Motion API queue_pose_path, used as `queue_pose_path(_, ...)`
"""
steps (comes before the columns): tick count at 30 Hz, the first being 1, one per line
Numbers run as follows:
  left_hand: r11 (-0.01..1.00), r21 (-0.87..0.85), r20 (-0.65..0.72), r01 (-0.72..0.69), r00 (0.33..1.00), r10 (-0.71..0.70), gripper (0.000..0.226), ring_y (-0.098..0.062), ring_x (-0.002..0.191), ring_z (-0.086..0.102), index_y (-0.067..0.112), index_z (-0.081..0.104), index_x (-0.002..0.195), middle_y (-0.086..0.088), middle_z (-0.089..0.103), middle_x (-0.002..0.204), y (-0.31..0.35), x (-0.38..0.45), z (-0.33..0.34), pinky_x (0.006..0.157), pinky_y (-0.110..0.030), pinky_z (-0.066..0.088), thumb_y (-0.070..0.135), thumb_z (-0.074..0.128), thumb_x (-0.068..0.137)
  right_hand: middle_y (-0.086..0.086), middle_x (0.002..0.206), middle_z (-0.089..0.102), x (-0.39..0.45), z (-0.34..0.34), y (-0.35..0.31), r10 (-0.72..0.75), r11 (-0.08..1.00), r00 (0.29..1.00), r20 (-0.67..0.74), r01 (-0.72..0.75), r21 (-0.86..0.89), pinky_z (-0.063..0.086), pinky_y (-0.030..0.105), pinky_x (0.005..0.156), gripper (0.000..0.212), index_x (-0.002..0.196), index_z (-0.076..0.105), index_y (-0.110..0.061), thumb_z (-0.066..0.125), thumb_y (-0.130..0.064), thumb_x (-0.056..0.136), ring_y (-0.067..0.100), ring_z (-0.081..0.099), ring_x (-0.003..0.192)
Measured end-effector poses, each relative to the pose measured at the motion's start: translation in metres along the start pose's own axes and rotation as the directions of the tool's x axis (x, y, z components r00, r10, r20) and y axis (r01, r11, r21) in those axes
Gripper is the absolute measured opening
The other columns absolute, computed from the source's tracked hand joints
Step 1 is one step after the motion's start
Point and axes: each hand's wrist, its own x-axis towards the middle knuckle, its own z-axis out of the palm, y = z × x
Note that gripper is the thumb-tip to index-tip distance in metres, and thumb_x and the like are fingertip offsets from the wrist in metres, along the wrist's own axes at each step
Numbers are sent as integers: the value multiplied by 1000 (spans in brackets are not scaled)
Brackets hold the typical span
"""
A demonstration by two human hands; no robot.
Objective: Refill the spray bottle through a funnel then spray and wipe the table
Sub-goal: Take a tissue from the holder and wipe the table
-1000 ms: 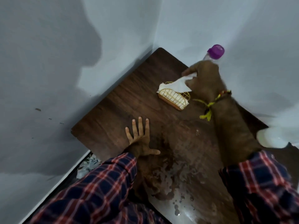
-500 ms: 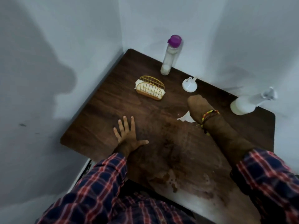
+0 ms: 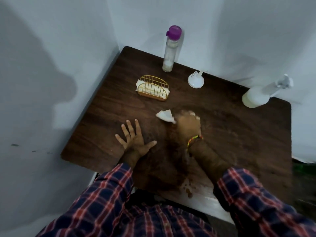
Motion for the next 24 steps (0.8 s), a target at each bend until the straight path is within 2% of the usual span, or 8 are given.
queue_pose_path(3,997,28,-59,-68,996,70,106,-35,146,-29,25,-24,153,-8,-32,159,-8,8,-3,111,-64,-17,74,43,87,17,150,43,-24,33,-12,7,998,998,-60,-4,64,26,49,117,48,137,53,-13,60,-18,90,36,40,139)
queue_pose_path(6,990,68,-40,-125,991,128,95,-32,146,-29,25,-22,154,-7,-30,160,-17,13,3,112,-65,-14,70,35,92,23,143,52,-26,58,-30,-117,976,971,-209,151,158,40,46,110,47,135,54,0,57,-9,89,37,51,132)
queue_pose_path(9,987,105,-32,-125,991,129,93,-31,146,-30,23,-24,153,-7,-32,159,-19,16,9,111,-65,-14,69,30,93,19,164,13,-4,75,-44,-120,970,992,32,110,219,13,40,123,59,156,12,-1,33,-26,107,31,12,153)
queue_pose_path(11,988,107,-13,-116,993,118,93,-31,145,-32,24,-26,152,-7,-34,158,-17,17,7,111,-65,-15,70,29,93,18,165,0,4,88,-42,-101,976,993,56,88,197,5,42,124,65,156,1,-2,29,-34,107,31,0,154)
queue_pose_path(14,987,116,-7,-107,994,109,93,-32,144,-33,24,-28,151,-7,-36,157,-17,17,7,110,-65,-16,69,29,94,18,165,-4,15,98,-30,-89,972,996,13,84,220,2,45,124,68,156,3,-2,30,-39,106,33,-4,153)
queue_pose_path(18,987,124,-24,-98,995,102,88,-31,144,-33,24,-27,151,-6,-36,157,-18,21,10,109,-65,-18,66,26,96,25,162,13,51,93,-25,-23,973,998,-58,36,227,14,54,122,68,154,19,3,31,-42,104,40,10,151)
queue_pose_path(21,992,102,-71,-74,994,81,69,-28,147,-27,27,-19,154,-3,-27,161,-19,25,16,112,-64,-15,57,11,99,22,164,6,61,90,-44,-173,971,985,-3,171,166,2,49,123,70,156,10,1,31,-42,104,36,2,153)
queue_pose_path(24,995,67,-138,-72,987,80,60,-24,150,-19,26,-10,157,-1,-19,164,-22,26,15,114,-58,-15,48,-1,101,20,162,20,22,103,-50,-318,938,948,5,314,146,17,52,122,69,154,23,-1,26,-45,101,36,16,151)
